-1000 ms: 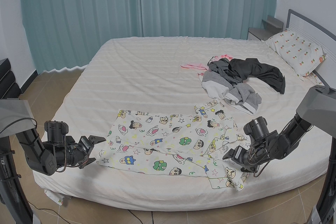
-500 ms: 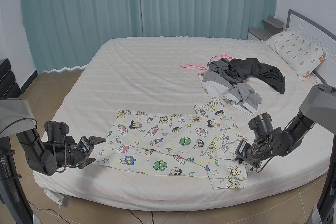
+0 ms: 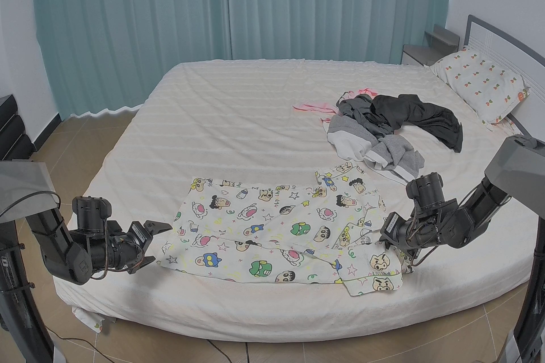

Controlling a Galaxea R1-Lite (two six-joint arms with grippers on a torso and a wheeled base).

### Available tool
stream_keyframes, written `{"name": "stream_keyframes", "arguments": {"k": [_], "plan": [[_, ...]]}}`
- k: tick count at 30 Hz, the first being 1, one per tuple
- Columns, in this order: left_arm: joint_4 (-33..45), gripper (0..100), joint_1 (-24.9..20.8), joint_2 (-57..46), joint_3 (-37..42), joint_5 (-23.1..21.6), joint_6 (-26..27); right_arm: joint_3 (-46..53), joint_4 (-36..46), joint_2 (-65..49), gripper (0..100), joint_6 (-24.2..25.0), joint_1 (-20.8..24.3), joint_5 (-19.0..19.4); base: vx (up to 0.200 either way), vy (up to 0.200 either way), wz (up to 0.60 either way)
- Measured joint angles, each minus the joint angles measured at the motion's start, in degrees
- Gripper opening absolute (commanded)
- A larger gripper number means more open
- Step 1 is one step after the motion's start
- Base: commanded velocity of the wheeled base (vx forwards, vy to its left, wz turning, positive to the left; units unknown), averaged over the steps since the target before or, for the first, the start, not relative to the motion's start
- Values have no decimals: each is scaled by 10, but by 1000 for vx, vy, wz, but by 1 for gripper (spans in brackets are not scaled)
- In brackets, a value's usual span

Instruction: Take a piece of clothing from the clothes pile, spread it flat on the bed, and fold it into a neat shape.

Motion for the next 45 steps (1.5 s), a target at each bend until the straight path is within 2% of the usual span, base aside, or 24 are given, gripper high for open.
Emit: {"name": "stream_keyframes", "arguments": {"k": [2, 3, 9, 16, 25, 30, 45], "plan": [[0, 100, 0, 0, 0, 0, 0, -3, -5, 8, 0, -1, -2, 0, 0, 0, 0], [0, 100, 0, 0, 0, 0, 0, -6, -7, 11, 100, -1, -4, 0, 0, 0, 0], [0, 100, 0, 3, 0, 2, 5, -16, -10, 24, 100, 0, -13, 0, 0, 0, 0], [-3, 100, 0, 9, -1, 4, 77, -18, -10, 26, 100, 1, -28, 0, 0, 0, 0], [-65, 100, 2, 9, 20, -9, 78, 27, -21, -24, 100, 2, -51, 2, 0, 0, 0], [-82, 100, 1, 6, 38, -23, 76, 81, -25, -94, 100, 0, -49, 2, 120, 0, 0], [-120, 100, 0, -2, 77, -46, 64, 287, -23, -402, 100, -8, -20, 0, 200, 0, 0]]}}
